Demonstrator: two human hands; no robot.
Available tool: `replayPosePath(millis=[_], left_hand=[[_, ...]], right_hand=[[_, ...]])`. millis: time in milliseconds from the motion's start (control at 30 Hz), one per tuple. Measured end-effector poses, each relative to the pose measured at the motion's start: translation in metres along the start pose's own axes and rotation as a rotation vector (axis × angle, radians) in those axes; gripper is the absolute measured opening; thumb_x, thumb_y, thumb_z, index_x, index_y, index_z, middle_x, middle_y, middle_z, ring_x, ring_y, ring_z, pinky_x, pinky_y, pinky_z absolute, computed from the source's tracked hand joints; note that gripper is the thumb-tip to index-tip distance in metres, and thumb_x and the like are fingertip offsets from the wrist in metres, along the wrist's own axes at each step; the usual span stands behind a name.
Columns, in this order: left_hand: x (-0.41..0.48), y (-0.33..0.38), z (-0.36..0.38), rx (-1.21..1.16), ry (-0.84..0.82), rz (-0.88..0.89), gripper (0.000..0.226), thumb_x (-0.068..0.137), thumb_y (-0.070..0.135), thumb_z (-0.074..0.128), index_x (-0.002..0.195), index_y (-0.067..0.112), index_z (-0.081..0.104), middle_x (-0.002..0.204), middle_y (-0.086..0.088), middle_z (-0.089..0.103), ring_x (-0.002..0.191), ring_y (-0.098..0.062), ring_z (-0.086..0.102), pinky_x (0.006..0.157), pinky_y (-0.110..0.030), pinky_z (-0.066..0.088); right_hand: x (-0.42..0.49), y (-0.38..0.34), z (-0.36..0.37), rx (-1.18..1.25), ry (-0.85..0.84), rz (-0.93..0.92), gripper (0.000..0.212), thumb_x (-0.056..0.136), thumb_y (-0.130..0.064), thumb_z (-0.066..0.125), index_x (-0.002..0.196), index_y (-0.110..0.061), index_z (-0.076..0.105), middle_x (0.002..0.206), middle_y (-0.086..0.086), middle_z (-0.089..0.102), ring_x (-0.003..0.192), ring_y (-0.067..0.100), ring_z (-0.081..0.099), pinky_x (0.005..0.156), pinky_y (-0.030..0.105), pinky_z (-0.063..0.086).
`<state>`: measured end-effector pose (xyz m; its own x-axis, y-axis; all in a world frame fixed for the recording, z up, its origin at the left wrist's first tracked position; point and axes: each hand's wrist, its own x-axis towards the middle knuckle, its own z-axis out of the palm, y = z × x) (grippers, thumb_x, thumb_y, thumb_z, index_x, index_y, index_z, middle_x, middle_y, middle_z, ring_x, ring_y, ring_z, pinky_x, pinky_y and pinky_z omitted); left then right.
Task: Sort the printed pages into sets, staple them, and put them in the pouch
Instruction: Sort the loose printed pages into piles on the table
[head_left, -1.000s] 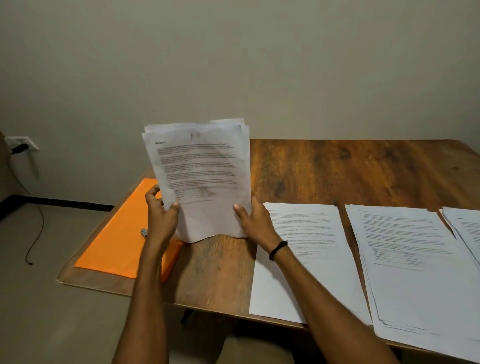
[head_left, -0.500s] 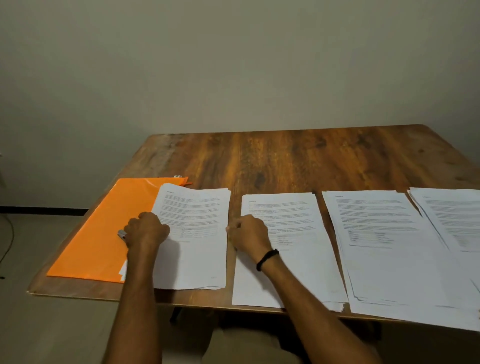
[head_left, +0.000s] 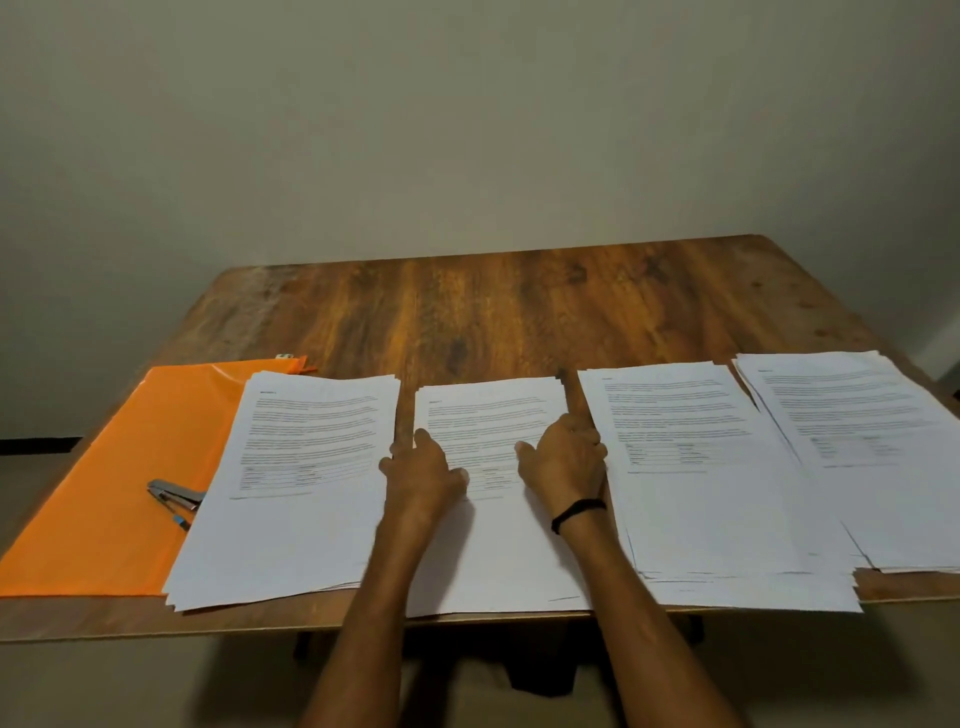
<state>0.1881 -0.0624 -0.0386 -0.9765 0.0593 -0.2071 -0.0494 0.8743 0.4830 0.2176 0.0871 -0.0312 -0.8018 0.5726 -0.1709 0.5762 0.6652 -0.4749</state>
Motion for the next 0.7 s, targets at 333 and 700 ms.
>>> replayPosePath(millis=[333, 700], left_hand=[[0.006, 0.009, 0.007, -0.087, 0.032, -0.284, 0.055, 0.086, 0.024, 0.074, 0.131, 0.015, 0.045, 0.133, -0.018, 0.050, 0.124, -0.036, 0.047, 0.100, -0.041, 0.043], [0.015, 0.005, 0.001, -0.490, 0.058, -0.107, 0.037, 0.091, 0.003, 0.062, 0.127, 0.010, 0.061, 0.126, -0.009, 0.066, 0.106, -0.030, 0.064, 0.087, -0.037, 0.054]], right_hand=[[0.013, 0.014, -0.013, 0.272, -0.030, 0.000, 0.051, 0.094, -0.039, 0.064, 0.136, -0.012, 0.051, 0.127, 0.017, 0.060, 0.117, 0.036, 0.052, 0.093, 0.038, 0.045], [0.037, 0.048, -0.026, 0.843, -0.412, -0.038, 0.021, 0.093, -0.013, 0.067, 0.114, -0.012, 0.071, 0.114, 0.004, 0.074, 0.101, 0.020, 0.071, 0.094, 0.040, 0.057]])
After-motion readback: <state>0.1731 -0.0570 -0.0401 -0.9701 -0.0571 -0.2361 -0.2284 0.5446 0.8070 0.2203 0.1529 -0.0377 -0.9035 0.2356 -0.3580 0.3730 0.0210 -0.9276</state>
